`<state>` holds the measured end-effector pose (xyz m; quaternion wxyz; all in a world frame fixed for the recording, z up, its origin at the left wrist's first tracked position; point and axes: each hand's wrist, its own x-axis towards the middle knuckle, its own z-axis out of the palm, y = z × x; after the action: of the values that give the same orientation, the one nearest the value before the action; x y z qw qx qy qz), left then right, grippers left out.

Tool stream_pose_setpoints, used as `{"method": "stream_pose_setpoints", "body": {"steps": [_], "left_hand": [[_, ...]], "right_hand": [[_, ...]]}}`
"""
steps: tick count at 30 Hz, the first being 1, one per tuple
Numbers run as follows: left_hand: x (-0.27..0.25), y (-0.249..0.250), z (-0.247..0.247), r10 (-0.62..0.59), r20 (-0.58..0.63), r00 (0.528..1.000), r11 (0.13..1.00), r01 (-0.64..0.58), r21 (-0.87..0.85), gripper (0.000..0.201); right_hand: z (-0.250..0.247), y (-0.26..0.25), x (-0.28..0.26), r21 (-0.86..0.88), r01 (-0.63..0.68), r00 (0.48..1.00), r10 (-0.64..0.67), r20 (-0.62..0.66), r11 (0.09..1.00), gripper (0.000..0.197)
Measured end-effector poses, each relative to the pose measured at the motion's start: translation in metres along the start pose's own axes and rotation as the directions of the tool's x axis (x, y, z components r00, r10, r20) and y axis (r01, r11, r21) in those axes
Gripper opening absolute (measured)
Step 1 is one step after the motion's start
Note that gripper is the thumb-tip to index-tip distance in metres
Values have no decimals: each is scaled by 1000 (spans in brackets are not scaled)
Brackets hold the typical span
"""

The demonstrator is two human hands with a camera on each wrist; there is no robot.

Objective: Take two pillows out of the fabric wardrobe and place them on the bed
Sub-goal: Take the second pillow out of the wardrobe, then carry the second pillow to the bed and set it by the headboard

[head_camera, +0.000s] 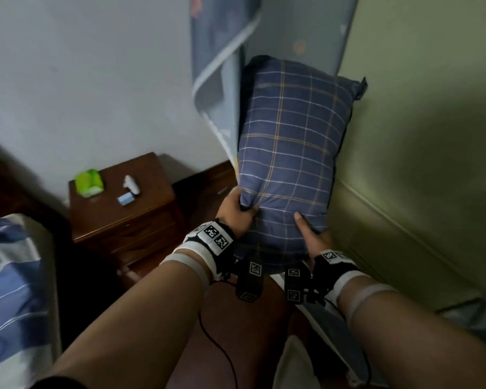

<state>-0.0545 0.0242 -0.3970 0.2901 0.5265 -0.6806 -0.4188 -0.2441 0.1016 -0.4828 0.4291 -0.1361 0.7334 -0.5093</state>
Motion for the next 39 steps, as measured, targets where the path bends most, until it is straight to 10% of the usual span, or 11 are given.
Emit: {"method": "stream_pose_setpoints", "body": {"steps": [7, 14, 27, 36, 39], "left_hand": [[-105, 12, -130, 74, -206, 976, 997, -66, 44, 34], [-225, 12, -215, 72, -512, 856, 991, -5, 131, 32], [-586, -10, -169, -380, -904, 195, 876, 390, -284, 37], [-856, 53, -115, -321, -926, -197, 849, 375, -374, 15], [-959, 71, -87, -275, -914, -299, 843, 382, -378, 19]], "right_hand": [[68, -18, -123, -199, 125, 965, -73, 251, 972, 111], [152, 11, -196, -56, 200, 794, -128, 595, 978, 99], [122, 125, -436, -145, 314, 156, 100, 983, 938, 73], [36, 186, -666, -112, 434, -247, 238, 940, 894, 96], [-18, 213, -748, -151, 448, -347, 327, 879, 881, 52]]}}
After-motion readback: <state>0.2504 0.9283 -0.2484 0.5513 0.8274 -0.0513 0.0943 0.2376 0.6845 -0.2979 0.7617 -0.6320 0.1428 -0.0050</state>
